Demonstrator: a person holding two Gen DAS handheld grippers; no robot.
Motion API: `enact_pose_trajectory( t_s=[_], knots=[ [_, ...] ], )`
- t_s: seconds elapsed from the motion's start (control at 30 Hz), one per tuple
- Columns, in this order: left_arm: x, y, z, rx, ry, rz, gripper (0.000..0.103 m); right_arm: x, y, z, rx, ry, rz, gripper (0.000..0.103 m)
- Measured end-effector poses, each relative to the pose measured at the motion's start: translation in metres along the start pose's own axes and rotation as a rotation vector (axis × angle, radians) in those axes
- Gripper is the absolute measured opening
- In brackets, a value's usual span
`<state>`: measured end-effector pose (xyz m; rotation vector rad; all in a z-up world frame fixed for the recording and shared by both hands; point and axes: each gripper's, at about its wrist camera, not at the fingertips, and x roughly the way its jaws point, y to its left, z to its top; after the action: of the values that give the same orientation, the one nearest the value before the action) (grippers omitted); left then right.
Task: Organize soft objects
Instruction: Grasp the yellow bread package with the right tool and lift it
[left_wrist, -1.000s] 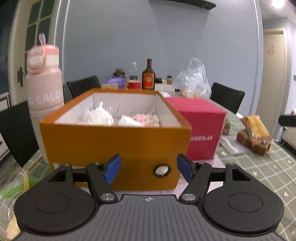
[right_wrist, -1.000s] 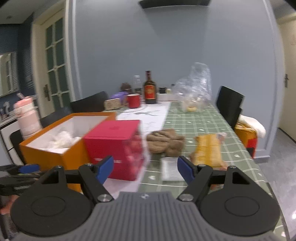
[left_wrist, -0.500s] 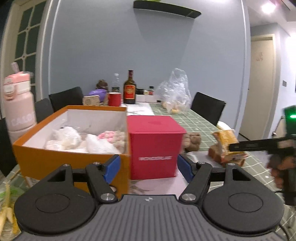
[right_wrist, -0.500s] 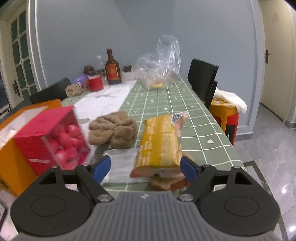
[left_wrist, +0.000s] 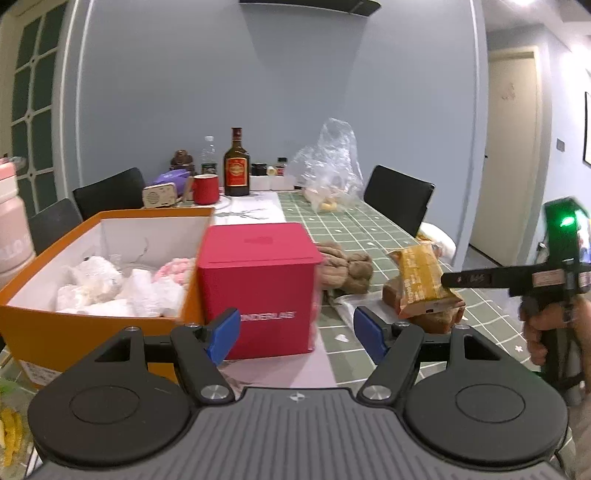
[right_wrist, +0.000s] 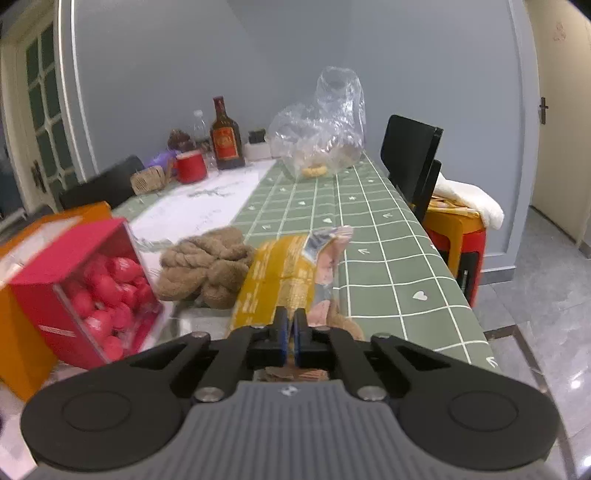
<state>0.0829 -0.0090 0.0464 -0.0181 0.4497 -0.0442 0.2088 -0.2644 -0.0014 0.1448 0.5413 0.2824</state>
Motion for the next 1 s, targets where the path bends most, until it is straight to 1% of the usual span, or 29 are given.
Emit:
enact_pose_trajectory(
  t_s=[0.03,0.1,0.13,0.2,0.23,0.27,0.3,0.37,0.4,0.43,0.47,0.5,0.53,0.57,0.63,0.67,0.7,0.73,0.77,0.8,0.87,0.9,0.93,0.97,1.0],
  knots=[
    [0.002,-0.004,0.000,0.005,0.004,-0.009,0.082,-0.013,-0.003,-0.001,0.012,-0.020,0.012,0.000],
    [0.005,-0.012,0.001,0.029,0.021,-0.053,0.082,-0.041,-0.005,-0.002,0.024,-0.050,-0.012,0.000],
    [0.007,-0.015,0.001,0.035,0.030,-0.075,0.082,-0.055,-0.004,-0.004,0.009,-0.059,-0.016,0.000],
    [0.010,-0.019,-0.001,0.029,0.041,-0.104,0.082,-0.075,-0.003,-0.007,-0.020,-0.059,0.006,0.000],
    [0.012,-0.022,-0.002,0.025,0.047,-0.112,0.082,-0.081,-0.005,-0.006,-0.005,-0.062,0.017,0.000],
    [0.014,-0.023,-0.003,0.020,0.052,-0.120,0.082,-0.083,-0.007,-0.005,0.012,-0.068,0.029,0.002],
    [0.016,-0.024,-0.005,0.016,0.057,-0.125,0.082,-0.082,-0.008,-0.003,0.024,-0.067,0.023,0.004],
    [0.019,-0.025,-0.010,0.013,0.068,-0.130,0.082,-0.069,0.001,0.001,-0.005,-0.045,-0.069,0.007],
    [0.020,-0.025,-0.013,0.018,0.073,-0.128,0.082,-0.063,0.007,0.001,-0.031,-0.042,-0.090,0.010],
    [0.021,-0.025,-0.014,0.029,0.073,-0.123,0.082,-0.053,0.012,0.003,-0.041,-0.033,-0.087,0.015],
    [0.020,-0.026,-0.017,0.043,0.068,-0.116,0.082,-0.044,0.013,0.004,-0.027,-0.019,-0.079,0.041],
    [0.021,-0.026,-0.018,0.045,0.068,-0.108,0.082,-0.032,0.015,0.007,0.004,-0.003,-0.083,0.061],
    [0.022,-0.025,-0.019,0.041,0.071,-0.101,0.082,-0.022,0.017,0.009,0.030,0.005,-0.087,0.064],
    [0.022,-0.024,-0.020,0.033,0.075,-0.099,0.082,-0.010,0.019,0.011,0.042,0.017,-0.089,0.064],
    [0.023,-0.021,-0.021,0.016,0.077,-0.101,0.082,0.011,0.023,0.014,0.053,0.044,-0.096,0.073],
    [0.022,-0.019,-0.021,0.011,0.075,-0.102,0.082,0.022,0.024,0.014,0.065,0.055,-0.100,0.083],
    [0.021,-0.018,-0.021,0.012,0.070,-0.105,0.082,0.031,0.023,0.015,0.077,0.067,-0.087,0.085],
    [0.021,-0.017,-0.021,0.019,0.066,-0.106,0.082,0.041,0.024,0.014,0.088,0.083,-0.065,0.085],
    [0.020,-0.017,-0.022,0.029,0.063,-0.107,0.082,0.050,0.023,0.014,0.104,0.103,-0.064,0.085],
    [0.019,-0.016,-0.023,0.040,0.060,-0.109,0.082,0.057,0.024,0.014,0.110,0.106,-0.085,0.085],
    [0.019,-0.016,-0.025,0.064,0.068,-0.114,0.082,0.065,0.028,0.012,0.073,0.102,-0.117,0.086],
    [0.020,-0.016,-0.025,0.069,0.073,-0.113,0.082,0.068,0.031,0.011,0.045,0.101,-0.138,0.078],
    [0.020,-0.015,-0.026,0.071,0.077,-0.110,0.082,0.071,0.034,0.009,0.008,0.094,-0.172,0.066],
    [0.020,-0.016,-0.027,0.073,0.077,-0.109,0.082,0.072,0.037,0.007,-0.038,0.084,-0.208,0.049],
    [0.019,-0.016,-0.027,0.077,0.075,-0.110,0.082,0.071,0.038,0.005,-0.065,0.076,-0.207,0.047]
  ],
)
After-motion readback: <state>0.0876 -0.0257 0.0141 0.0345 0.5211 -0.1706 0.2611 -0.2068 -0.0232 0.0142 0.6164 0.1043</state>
